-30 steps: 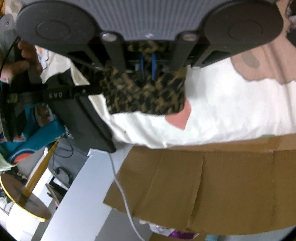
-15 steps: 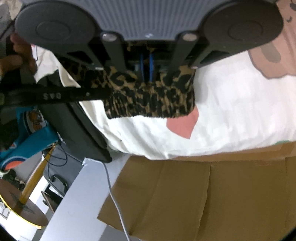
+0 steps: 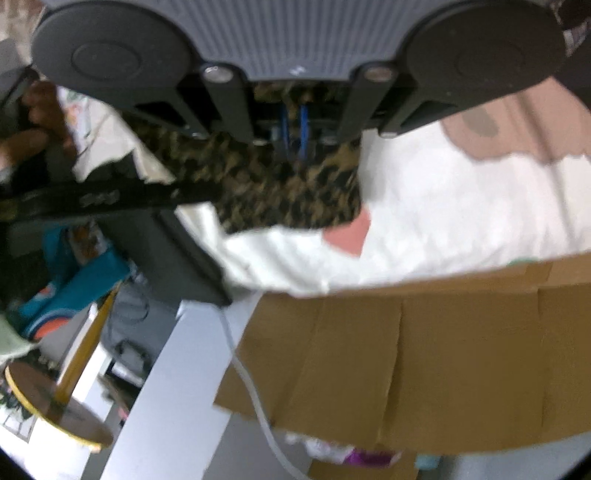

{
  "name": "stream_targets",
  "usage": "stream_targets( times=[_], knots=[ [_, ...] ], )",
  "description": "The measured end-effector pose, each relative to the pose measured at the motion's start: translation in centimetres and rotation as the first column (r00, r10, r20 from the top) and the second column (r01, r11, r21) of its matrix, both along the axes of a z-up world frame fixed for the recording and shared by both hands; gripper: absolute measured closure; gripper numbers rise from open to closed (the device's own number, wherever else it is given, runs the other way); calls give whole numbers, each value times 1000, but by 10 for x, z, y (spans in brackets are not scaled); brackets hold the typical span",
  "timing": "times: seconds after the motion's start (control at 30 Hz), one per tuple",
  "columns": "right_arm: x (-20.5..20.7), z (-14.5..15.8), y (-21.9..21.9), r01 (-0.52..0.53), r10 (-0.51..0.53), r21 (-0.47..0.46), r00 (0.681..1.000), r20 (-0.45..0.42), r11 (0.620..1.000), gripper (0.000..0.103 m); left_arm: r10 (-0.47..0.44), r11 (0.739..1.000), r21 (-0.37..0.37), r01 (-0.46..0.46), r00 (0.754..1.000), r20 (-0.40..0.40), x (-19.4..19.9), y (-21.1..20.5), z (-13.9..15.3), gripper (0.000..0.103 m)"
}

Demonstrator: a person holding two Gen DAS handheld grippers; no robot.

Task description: Fold clothes

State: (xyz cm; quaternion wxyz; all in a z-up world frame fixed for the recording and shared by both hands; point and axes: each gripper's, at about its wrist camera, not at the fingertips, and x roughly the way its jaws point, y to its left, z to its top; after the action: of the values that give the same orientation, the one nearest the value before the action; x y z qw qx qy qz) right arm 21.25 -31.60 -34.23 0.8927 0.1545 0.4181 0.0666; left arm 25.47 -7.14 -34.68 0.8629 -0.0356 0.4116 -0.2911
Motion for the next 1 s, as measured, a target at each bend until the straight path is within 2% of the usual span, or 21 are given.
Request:
stream_targets(
  times=[0.1, 0.17, 0.27, 0.37, 0.5, 0.67, 0.77, 0.87, 1.0],
  knots=[
    [3, -9, 17, -49, 48, -40, 998, -31, 998, 69, 10, 997, 73, -8, 1000, -29, 0, -2, -22, 96],
    [4, -22, 25, -75, 68, -117, 996, -66, 990, 67, 31, 997, 77, -28, 998, -45, 2, 0, -33, 96],
    [-1, -35, 27, -104, 91, -190, 993, -78, 976, 66, 49, 997, 64, -46, 998, -47, 1, 2, -32, 97],
    [-9, -27, 19, -85, 72, -178, 995, -75, 980, 64, 32, 997, 69, -30, 999, -23, -2, 0, -21, 96],
    [-29, -7, 3, -57, 51, -162, 998, -37, 985, 64, -9, 999, 39, 9, 1000, -2, -16, 2, -2, 97],
    [-62, 0, -7, -55, 49, -131, 998, -50, 990, 64, -65, 998, 16, 65, 998, -13, -47, 4, 11, 96],
    [-80, -6, -3, -81, 69, -156, 994, -79, 984, 64, -76, 997, -1, 76, 996, -43, -61, 4, 6, 96],
    [-92, -16, -2, -89, 66, -184, 990, -124, 979, 64, -102, 993, 48, 104, 993, -51, -68, -6, -7, 95],
    [-105, -22, -7, -85, 57, -191, 988, -145, 978, 64, -91, 991, 93, 98, 993, -68, -72, -12, -22, 93]
  ],
)
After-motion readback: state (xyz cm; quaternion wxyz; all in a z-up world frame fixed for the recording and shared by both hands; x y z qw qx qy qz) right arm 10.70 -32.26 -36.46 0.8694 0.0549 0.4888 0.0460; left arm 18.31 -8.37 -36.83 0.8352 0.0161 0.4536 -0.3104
